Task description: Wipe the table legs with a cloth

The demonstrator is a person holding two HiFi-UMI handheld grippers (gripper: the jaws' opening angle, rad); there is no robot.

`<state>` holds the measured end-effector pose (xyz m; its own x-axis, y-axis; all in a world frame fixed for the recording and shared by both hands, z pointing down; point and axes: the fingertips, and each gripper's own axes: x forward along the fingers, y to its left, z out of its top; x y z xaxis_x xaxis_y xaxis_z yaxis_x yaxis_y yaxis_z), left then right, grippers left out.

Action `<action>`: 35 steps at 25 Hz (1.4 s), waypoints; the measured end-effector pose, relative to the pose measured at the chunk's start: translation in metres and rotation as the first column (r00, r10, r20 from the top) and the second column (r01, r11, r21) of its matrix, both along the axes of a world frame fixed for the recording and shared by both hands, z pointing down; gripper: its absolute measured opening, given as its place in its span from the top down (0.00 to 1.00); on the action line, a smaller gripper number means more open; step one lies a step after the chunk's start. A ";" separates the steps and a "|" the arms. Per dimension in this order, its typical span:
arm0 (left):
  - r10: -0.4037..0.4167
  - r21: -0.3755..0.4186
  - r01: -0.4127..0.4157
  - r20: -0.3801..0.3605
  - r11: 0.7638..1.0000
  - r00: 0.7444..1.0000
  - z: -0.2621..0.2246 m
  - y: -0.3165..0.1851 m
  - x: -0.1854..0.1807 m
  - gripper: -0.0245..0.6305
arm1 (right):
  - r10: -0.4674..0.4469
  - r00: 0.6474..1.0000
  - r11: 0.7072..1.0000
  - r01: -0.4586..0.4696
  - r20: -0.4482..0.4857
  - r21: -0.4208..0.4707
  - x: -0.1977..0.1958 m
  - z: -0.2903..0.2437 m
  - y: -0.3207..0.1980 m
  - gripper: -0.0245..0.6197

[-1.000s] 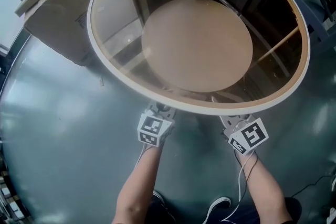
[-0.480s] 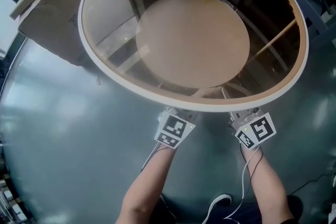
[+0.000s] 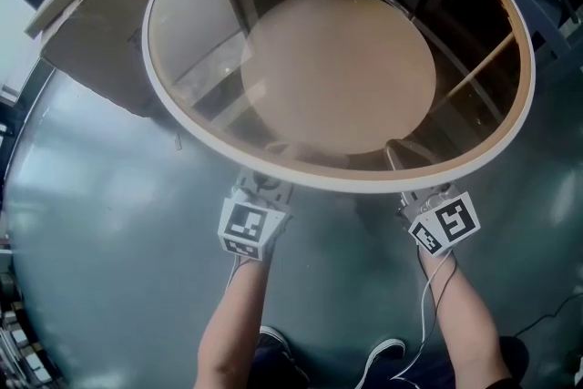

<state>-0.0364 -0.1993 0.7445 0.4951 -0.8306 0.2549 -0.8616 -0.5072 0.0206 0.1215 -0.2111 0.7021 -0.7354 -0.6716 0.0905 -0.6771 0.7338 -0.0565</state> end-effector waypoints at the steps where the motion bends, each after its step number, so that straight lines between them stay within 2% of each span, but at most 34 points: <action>1: 0.007 0.047 -0.007 0.002 0.999 1.000 -0.018 -0.001 0.005 0.90 | 0.001 1.000 1.000 -0.001 0.007 0.003 -0.002 -0.002 -0.001 0.95; 3: 0.024 0.105 -0.028 0.036 0.994 0.999 -0.042 -0.012 0.016 0.90 | 0.000 1.000 1.000 0.000 0.019 0.012 -0.002 -0.008 -0.004 0.95; 6: 0.057 0.082 -0.070 0.158 0.994 0.986 -0.038 -0.041 0.034 0.90 | -0.004 1.000 1.000 0.004 0.007 0.018 0.005 -0.009 -0.003 0.95; 10: 0.081 0.044 -0.102 0.332 0.994 0.940 -0.018 -0.060 0.048 0.90 | 0.014 1.000 1.000 -0.014 -0.005 0.009 0.016 -0.007 -0.001 0.95; 13: 0.111 0.045 -0.139 0.382 0.989 0.917 -0.010 -0.061 0.073 0.90 | 0.041 0.999 0.999 -0.041 0.001 0.014 0.028 -0.010 -0.006 0.95; 15: 0.172 0.034 -0.205 0.420 0.978 0.891 -0.007 -0.059 0.105 0.90 | 0.064 0.998 0.998 -0.064 0.007 0.019 0.038 -0.012 -0.011 0.95; 18: 0.263 0.020 -0.315 0.502 0.949 0.824 -0.001 -0.054 0.153 0.90 | 0.111 0.993 0.993 -0.112 0.032 0.026 0.055 -0.018 -0.020 0.95; 20: 0.284 0.017 -0.345 0.530 0.938 0.799 0.002 -0.051 0.162 0.90 | 0.136 0.990 0.990 -0.137 0.039 0.025 0.062 -0.021 -0.023 0.95; 22: 0.272 0.021 -0.333 0.530 0.943 0.803 0.002 -0.049 0.147 0.90 | 0.143 0.989 0.989 -0.144 0.037 0.027 0.061 -0.022 -0.023 0.95; 25: 0.206 0.037 -0.265 0.526 0.964 0.825 0.001 -0.045 0.096 0.90 | 0.135 0.990 0.990 -0.136 0.040 0.027 0.053 -0.018 -0.025 0.95; 27: 0.146 0.046 -0.194 0.495 0.980 0.856 0.003 -0.038 0.057 0.90 | 0.128 0.991 0.992 -0.129 0.049 0.016 0.047 -0.014 -0.026 0.95; 29: 0.084 0.055 -0.118 0.424 0.992 0.902 0.004 -0.030 0.030 0.90 | 0.107 0.993 0.994 -0.108 0.049 0.012 0.039 -0.011 -0.025 0.95; 31: 0.040 0.070 -0.067 0.323 0.995 0.946 0.003 -0.023 0.030 0.90 | 0.076 0.996 0.997 -0.076 0.039 0.011 0.030 -0.008 -0.023 0.95; 32: 0.043 0.083 -0.070 0.293 0.994 0.955 0.002 -0.018 0.040 0.90 | 0.063 0.997 0.998 -0.064 0.034 0.009 0.026 -0.006 -0.023 0.95; 35: 0.139 0.064 -0.165 0.292 0.984 0.946 0.017 0.015 0.071 0.90 | 0.055 0.998 0.998 -0.055 0.029 0.000 0.017 -0.003 -0.018 0.95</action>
<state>0.0350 -0.1843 0.7612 0.5342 -0.7764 0.3344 -0.7376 -0.6214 -0.2644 0.1380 -0.2295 0.6988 -0.6994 -0.7114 0.0691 -0.7147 0.6953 -0.0756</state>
